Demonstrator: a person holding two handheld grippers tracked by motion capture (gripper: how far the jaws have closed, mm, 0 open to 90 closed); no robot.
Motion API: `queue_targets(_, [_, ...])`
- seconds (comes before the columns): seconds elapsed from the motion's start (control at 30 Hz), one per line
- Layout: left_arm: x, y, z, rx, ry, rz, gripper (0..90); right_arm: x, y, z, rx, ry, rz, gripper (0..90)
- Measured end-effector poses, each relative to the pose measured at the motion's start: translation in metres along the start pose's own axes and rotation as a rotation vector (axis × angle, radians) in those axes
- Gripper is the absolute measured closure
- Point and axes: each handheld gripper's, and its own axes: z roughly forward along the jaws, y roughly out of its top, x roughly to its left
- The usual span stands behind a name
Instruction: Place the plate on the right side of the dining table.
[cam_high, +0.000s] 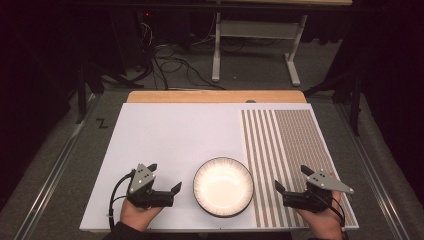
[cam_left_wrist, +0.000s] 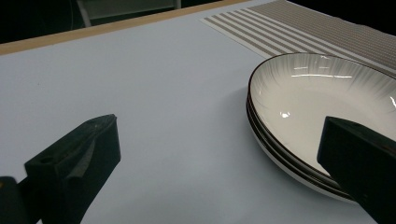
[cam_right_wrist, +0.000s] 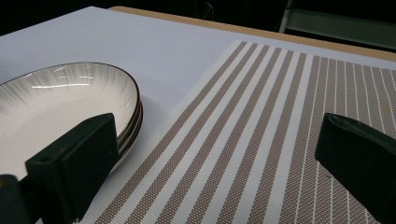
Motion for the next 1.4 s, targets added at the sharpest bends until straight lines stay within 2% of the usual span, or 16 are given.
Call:
queue_targets(0.5, [-0.001,0.000,0.001,0.002,-0.003,0.005,0.7,-0.001,-0.001,0.000,0.000,0.003,0.014,0.4])
queue_targets(0.57, [-0.003,0.000,0.003,0.008,-0.006,0.016,0.7,-0.002,-0.001,-0.001,-0.005,-0.001,0.014,0.5])
queue_targets(0.93, [-0.002,-0.001,0.004,0.012,-0.009,0.008,1.0,0.000,-0.001,0.000,-0.002,0.010,0.007,1.4])
queue_targets(1.03, [-0.002,-0.001,0.004,0.015,-0.009,0.010,1.0,0.002,0.000,-0.001,-0.001,0.019,-0.001,8.0])
queue_targets(1.07, [-0.002,-0.001,0.005,0.016,-0.009,0.009,1.0,0.004,0.000,-0.002,-0.006,0.025,-0.009,15.0])
queue_targets(1.1, [-0.002,-0.001,0.005,0.016,-0.009,0.009,1.0,0.004,0.000,-0.002,-0.006,0.025,-0.009,15.0])
queue_targets(1.13, [-0.002,-0.001,0.005,0.016,-0.009,0.011,1.0,0.007,0.001,-0.002,-0.007,0.030,-0.007,22.2])
queue_targets(1.2, [-0.002,-0.001,0.005,0.015,-0.011,0.012,1.1,0.009,0.001,-0.001,-0.006,0.031,-0.016,29.3])
queue_targets(1.27, [-0.002,-0.001,0.005,0.015,-0.011,0.012,1.1,0.010,0.001,-0.001,-0.004,0.032,-0.015,32.6])
queue_targets(1.3, [-0.002,-0.001,0.006,0.015,-0.014,0.009,1.1,0.012,0.001,0.001,-0.002,0.039,-0.010,40.1])
queue_targets(1.33, [-0.002,-0.001,0.006,0.015,-0.014,0.009,1.1,0.012,0.001,0.001,-0.002,0.039,-0.010,40.1])
queue_targets(1.4, [-0.002,-0.001,0.006,0.015,-0.014,0.008,1.1,0.014,0.002,0.003,-0.002,0.042,-0.019,45.6])
